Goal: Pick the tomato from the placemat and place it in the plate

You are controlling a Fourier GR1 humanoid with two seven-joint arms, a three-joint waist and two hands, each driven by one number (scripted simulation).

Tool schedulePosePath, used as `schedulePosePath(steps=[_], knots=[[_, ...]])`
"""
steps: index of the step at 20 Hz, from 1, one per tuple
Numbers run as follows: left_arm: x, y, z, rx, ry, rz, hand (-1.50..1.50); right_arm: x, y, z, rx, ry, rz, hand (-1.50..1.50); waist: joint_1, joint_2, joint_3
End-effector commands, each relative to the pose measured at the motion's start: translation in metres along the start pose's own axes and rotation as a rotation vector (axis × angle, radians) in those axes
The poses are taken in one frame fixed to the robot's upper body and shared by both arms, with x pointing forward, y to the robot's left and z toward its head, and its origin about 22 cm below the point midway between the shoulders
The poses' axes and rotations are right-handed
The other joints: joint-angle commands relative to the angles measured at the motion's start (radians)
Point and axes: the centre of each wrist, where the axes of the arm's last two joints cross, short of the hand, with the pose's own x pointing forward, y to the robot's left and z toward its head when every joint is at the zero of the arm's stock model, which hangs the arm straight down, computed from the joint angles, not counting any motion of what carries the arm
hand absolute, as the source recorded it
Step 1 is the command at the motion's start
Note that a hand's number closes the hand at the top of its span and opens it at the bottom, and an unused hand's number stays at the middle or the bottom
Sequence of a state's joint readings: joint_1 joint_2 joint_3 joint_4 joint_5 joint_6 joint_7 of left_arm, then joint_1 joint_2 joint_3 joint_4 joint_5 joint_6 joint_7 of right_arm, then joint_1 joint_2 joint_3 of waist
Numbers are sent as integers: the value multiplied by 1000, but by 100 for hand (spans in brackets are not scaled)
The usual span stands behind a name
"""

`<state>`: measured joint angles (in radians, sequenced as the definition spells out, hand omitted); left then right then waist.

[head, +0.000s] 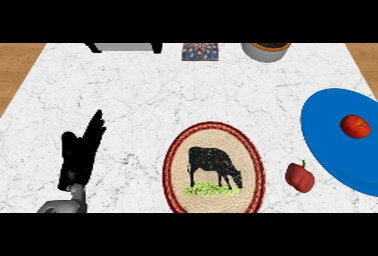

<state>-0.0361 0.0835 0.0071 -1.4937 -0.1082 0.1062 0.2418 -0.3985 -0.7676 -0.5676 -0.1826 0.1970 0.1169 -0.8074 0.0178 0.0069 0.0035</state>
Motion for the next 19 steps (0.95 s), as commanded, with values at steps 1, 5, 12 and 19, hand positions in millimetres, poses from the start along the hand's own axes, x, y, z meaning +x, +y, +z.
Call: schedulePosePath(steps=[1,5,12,19], knots=[[-3,5,-11,7,16,17,0,-7,-18,14,-42,-4,-15,-150,0,4,1],[-2,-8,-6,17,-3,-10,0,-7,-15,13,-76,5,-15,-150,3,3,2],[9,-1,0,18,0,3,0,-21,-29,36,-135,41,24,-150,-2,-1,1],[-11,-5,-8,1,-21,-1,0,-11,-47,30,-164,74,71,-150,2,5,3]])
